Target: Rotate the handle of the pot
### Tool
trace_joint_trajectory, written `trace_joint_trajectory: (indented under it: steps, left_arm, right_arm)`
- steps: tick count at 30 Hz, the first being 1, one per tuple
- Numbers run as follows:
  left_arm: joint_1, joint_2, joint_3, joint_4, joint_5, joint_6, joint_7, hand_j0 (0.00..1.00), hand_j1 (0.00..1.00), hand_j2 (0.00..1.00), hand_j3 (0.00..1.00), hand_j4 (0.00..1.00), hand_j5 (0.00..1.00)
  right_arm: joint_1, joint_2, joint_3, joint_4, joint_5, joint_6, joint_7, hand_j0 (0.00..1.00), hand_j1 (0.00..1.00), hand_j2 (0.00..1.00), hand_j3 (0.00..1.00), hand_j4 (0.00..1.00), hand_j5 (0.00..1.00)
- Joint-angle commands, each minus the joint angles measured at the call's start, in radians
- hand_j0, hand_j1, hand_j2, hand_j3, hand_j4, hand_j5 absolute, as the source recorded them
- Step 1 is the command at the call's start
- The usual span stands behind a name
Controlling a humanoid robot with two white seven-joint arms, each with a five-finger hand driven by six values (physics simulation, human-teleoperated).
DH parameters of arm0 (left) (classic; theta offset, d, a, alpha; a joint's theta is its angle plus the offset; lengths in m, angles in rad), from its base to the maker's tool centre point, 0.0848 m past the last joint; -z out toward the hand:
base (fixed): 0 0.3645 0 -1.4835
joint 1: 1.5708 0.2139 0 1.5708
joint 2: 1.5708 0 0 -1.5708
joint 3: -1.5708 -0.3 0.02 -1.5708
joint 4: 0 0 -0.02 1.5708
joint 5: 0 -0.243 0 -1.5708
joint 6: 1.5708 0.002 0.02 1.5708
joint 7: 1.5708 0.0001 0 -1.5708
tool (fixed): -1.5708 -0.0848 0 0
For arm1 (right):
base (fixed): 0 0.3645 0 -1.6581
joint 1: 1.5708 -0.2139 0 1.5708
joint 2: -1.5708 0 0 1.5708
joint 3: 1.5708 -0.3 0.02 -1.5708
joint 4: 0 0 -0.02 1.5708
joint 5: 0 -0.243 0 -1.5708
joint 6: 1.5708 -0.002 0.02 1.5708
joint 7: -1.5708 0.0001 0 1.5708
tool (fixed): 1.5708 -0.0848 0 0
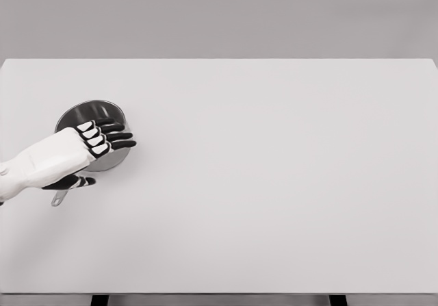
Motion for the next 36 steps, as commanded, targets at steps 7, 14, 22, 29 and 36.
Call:
trace_joint_trajectory:
  steps: [7,14,22,29,36]
  left_arm:
    - [0.011,0.007,0.001,0.007,-0.002,0.0,0.001,1.0,1.0,1.0,1.0,1.0,1.0]
    - [0.011,0.008,0.006,0.013,-0.017,0.0,0.001,1.0,1.0,1.0,1.0,1.0,1.0]
    - [0.011,0.01,0.009,0.04,-0.039,0.0,0.001,1.0,1.0,1.0,1.0,1.0,1.0]
    - [0.009,0.02,0.015,0.065,-0.039,0.0,0.001,1.0,1.0,1.0,1.0,1.0,1.0]
    - [0.009,0.033,0.037,0.096,-0.039,0.0,0.001,1.0,1.0,1.0,1.0,1.0,1.0]
  right_arm:
    - [0.0,0.0,-0.001,0.0,0.0,-0.001,0.0,1.0,1.0,1.0,1.0,1.0,1.0]
    - [0.0,0.0,-0.001,0.0,0.0,0.001,0.0,1.0,1.0,1.0,1.0,1.0,1.0]
    - [0.0,0.0,-0.001,0.0,0.0,-0.001,0.0,1.0,1.0,1.0,1.0,1.0,1.0]
    - [0.0,0.0,-0.001,0.0,0.0,-0.001,0.0,1.0,1.0,1.0,1.0,1.0,1.0]
    - [0.0,0.0,0.001,0.0,0.0,-0.001,0.0,1.0,1.0,1.0,1.0,1.0,1.0]
